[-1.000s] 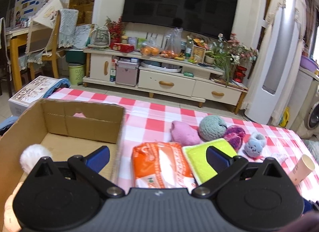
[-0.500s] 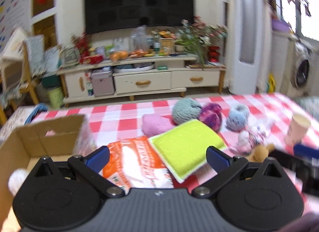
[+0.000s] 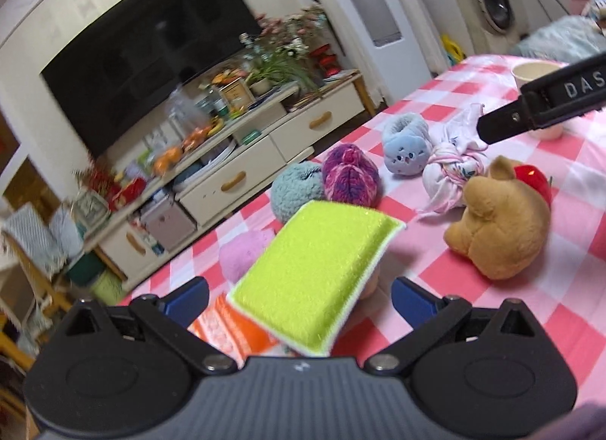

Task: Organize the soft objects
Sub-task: 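Close left tool on green sponge while right tool grasps white cloth toy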

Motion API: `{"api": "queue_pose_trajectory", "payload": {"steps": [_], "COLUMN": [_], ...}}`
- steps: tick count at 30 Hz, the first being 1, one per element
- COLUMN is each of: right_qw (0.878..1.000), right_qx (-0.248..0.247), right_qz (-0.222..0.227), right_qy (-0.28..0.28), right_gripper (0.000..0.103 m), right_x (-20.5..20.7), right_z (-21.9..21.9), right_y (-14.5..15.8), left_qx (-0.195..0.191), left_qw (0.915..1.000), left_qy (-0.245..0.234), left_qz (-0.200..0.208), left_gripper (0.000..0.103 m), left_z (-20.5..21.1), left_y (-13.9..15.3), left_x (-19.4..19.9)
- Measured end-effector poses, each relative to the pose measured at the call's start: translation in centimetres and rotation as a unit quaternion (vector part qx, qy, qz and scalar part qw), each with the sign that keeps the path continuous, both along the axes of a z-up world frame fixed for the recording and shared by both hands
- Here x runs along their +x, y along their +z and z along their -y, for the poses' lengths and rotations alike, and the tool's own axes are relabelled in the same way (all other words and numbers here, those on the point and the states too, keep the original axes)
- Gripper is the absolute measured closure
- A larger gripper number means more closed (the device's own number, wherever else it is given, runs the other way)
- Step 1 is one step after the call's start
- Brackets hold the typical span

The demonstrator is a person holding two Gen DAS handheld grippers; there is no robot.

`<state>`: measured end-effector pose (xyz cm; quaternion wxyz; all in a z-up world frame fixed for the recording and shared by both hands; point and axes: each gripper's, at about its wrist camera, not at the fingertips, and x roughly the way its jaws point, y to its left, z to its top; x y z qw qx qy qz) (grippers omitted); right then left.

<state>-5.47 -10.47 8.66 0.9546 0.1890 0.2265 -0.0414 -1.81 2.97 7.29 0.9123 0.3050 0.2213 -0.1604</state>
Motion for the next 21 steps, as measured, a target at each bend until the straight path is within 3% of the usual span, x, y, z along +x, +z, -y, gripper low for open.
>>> {"api": "queue_pose_trajectory", "payload": {"steps": [7, 14, 21], "right_qw": [0.999, 0.996, 0.994], "right_qx": [0.014, 0.025, 0.017], "right_qz": [-0.022, -0.049, -0.065], "right_qy": [0.033, 0.075, 0.089], "right_gripper": [0.000, 0.000, 0.000], "right_x": [1.7, 3.5, 5.0], "right_z": [0.7, 0.8, 0.9], "right_y": [-0.4, -0.8, -1.6], "left_qx": [0.024, 0.014, -0.010], "left_qw": [0.9985, 0.9965, 0.9942], "left_qy": [-0.036, -0.046, -0.019], "left_qz": [-0.033, -0.068, -0.106], "left_gripper": [0.001, 0.001, 0.001], "left_z": [0.7, 1.0, 0.6], "left_y": [-0.1, -0.4, -1.2], "left_x": [2.6, 4.6, 7.0]}}
